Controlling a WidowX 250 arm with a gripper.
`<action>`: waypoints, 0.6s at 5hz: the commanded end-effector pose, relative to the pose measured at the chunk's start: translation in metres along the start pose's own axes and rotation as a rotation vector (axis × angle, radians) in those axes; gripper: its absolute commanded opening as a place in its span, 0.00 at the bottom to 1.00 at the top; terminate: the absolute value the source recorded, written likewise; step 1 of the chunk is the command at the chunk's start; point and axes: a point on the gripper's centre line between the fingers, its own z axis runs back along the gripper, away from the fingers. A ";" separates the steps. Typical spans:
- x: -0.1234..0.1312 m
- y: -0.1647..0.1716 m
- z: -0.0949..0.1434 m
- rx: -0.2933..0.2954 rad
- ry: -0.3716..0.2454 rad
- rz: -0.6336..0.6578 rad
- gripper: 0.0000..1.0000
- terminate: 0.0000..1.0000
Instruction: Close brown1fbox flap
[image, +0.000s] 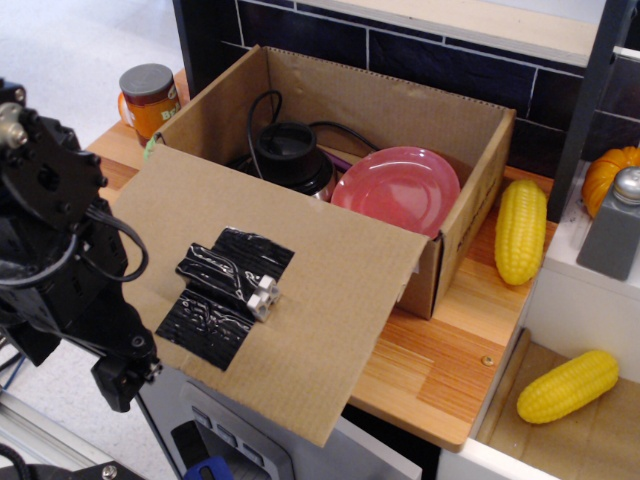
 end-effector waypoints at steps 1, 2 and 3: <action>0.000 0.000 0.000 0.000 0.000 0.000 1.00 0.00; 0.004 0.002 -0.012 -0.048 0.005 -0.002 1.00 0.00; 0.004 0.005 -0.019 -0.067 0.000 -0.008 1.00 0.00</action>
